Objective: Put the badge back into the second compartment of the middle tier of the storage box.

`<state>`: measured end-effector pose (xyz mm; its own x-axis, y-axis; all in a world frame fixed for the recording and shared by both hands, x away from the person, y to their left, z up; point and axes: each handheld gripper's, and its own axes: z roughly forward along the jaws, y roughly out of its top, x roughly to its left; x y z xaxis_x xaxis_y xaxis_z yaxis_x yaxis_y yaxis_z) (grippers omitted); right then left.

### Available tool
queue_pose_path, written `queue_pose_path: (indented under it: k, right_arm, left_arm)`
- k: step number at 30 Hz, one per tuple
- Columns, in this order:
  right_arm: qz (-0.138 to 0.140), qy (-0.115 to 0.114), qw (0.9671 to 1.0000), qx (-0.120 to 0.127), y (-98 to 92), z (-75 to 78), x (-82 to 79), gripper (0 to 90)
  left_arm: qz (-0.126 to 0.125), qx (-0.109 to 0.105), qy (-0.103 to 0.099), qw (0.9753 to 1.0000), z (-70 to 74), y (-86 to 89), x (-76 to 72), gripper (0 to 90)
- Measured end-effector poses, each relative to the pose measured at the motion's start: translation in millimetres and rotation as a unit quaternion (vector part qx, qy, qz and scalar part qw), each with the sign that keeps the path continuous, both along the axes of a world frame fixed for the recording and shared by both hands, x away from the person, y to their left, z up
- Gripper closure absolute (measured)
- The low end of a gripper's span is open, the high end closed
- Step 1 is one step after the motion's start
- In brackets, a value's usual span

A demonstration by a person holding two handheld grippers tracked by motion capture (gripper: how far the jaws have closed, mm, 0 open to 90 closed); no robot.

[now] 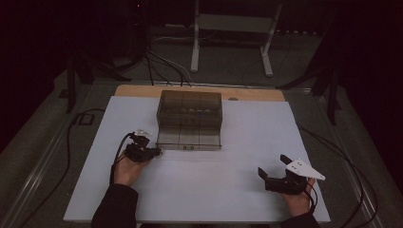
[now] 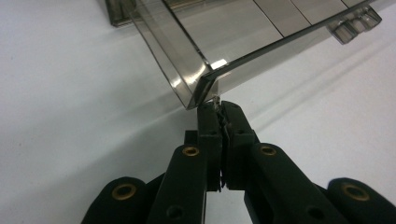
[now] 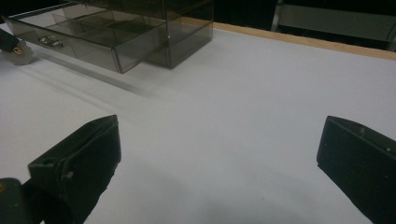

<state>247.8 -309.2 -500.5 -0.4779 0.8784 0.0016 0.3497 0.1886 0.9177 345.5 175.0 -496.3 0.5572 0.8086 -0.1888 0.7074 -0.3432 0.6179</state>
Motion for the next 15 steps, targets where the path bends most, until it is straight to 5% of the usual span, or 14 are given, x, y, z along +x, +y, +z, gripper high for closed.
queue_pose_path:
  k: [10,15]
  right_arm:
    - [0.001,0.002,1.0,-0.003,0.8,-0.5,0.5,0.0]
    - [0.001,0.003,1.0,-0.005,0.5,-0.8,0.9,0.0]
  left_arm:
    - [-0.037,0.009,-0.01,0.9992,1.2,-11.6,3.0,89.2]
    - [-0.058,-0.012,-0.022,0.998,6.8,-15.1,2.9,89.2]
